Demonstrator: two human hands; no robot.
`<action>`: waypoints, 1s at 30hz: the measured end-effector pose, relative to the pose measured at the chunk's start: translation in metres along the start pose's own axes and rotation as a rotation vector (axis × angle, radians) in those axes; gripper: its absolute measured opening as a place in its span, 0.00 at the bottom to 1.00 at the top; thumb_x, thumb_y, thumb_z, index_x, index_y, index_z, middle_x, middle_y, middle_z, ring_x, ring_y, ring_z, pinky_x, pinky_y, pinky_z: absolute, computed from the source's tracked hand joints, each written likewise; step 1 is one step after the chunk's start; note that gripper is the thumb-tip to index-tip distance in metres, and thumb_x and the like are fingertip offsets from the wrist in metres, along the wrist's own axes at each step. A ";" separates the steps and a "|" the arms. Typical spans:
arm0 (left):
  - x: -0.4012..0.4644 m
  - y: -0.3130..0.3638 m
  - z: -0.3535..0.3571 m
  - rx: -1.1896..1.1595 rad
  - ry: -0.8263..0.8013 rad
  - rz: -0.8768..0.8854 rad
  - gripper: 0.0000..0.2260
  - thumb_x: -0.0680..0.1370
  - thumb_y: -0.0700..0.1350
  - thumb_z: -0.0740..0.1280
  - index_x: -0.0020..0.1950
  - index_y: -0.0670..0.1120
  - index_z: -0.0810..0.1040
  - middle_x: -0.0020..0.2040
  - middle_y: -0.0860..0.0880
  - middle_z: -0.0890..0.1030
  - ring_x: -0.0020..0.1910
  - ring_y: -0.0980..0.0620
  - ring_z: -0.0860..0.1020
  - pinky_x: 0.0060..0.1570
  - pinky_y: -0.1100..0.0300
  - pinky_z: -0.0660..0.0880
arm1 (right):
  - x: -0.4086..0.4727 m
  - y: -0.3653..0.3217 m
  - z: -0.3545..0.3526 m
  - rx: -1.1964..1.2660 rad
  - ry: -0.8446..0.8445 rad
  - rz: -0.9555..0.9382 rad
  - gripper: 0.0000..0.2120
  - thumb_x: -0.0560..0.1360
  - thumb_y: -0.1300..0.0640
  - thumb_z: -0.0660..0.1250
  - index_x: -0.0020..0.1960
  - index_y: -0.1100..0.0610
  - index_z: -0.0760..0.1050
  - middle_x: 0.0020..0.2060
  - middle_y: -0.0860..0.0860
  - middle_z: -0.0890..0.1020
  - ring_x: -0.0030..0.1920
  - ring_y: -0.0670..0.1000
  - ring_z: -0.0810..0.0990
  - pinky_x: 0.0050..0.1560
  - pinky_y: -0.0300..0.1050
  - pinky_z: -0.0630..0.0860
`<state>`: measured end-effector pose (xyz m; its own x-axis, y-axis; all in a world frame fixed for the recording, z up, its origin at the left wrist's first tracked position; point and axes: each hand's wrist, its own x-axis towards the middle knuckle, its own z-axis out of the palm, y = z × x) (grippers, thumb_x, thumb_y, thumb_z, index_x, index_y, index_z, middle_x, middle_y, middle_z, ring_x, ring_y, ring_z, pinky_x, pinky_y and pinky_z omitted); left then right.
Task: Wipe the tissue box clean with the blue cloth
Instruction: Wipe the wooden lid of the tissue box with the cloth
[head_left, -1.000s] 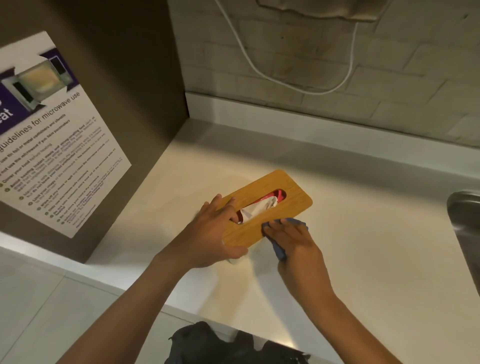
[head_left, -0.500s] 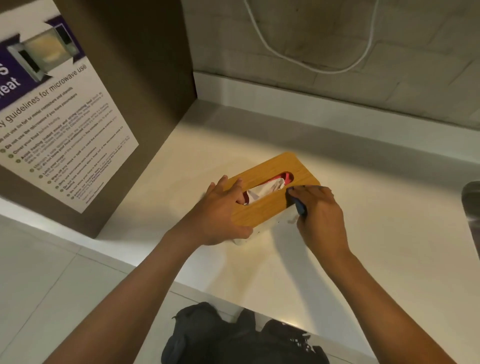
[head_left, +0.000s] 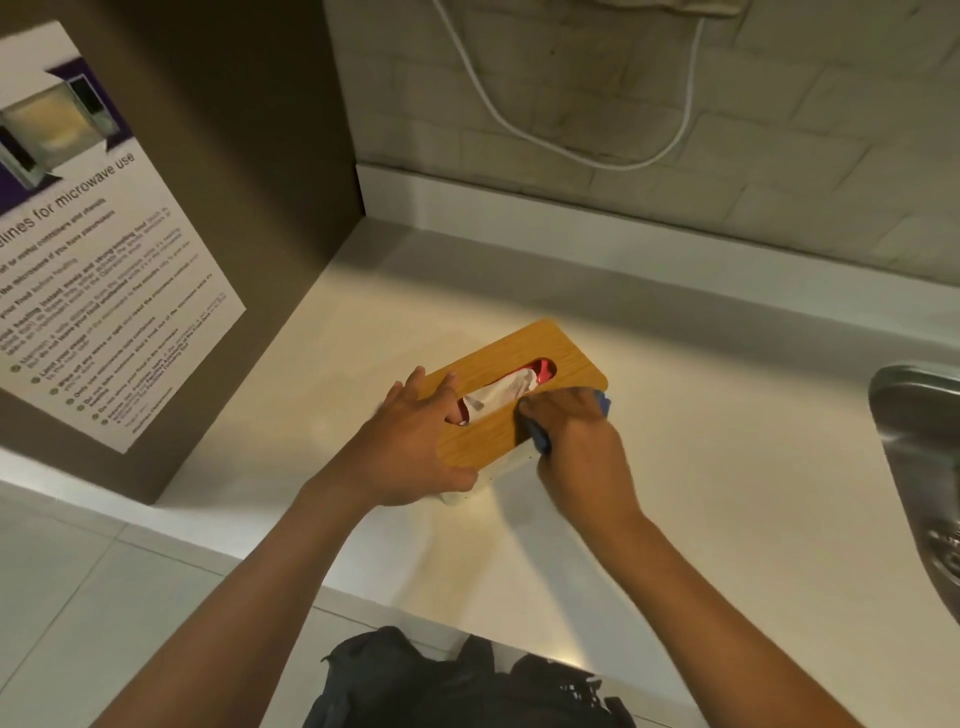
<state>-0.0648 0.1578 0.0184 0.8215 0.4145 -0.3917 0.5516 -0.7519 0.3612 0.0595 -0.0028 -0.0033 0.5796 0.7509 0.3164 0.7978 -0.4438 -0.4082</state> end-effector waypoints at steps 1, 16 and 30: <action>0.000 0.002 -0.001 0.020 -0.007 -0.008 0.49 0.71 0.65 0.73 0.82 0.56 0.45 0.83 0.48 0.40 0.82 0.41 0.43 0.74 0.44 0.59 | -0.009 -0.006 0.003 0.010 -0.015 -0.035 0.13 0.65 0.74 0.70 0.41 0.58 0.82 0.41 0.52 0.83 0.46 0.55 0.79 0.46 0.48 0.78; 0.001 -0.005 0.002 -0.008 0.019 0.018 0.47 0.69 0.67 0.73 0.81 0.57 0.53 0.83 0.52 0.44 0.82 0.45 0.43 0.74 0.45 0.61 | -0.033 0.011 -0.004 -0.008 0.045 -0.112 0.15 0.68 0.69 0.74 0.53 0.57 0.83 0.52 0.51 0.84 0.53 0.54 0.79 0.56 0.41 0.72; 0.002 -0.012 0.008 -0.098 0.031 0.036 0.49 0.69 0.66 0.74 0.81 0.58 0.49 0.83 0.53 0.44 0.82 0.47 0.40 0.76 0.44 0.58 | -0.010 0.026 -0.010 -0.009 0.066 -0.042 0.10 0.70 0.69 0.72 0.49 0.57 0.84 0.46 0.52 0.85 0.49 0.54 0.80 0.51 0.41 0.76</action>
<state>-0.0706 0.1640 0.0066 0.8443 0.4050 -0.3509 0.5319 -0.7132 0.4566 0.0762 -0.0266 -0.0086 0.5554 0.7349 0.3892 0.8227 -0.4174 -0.3859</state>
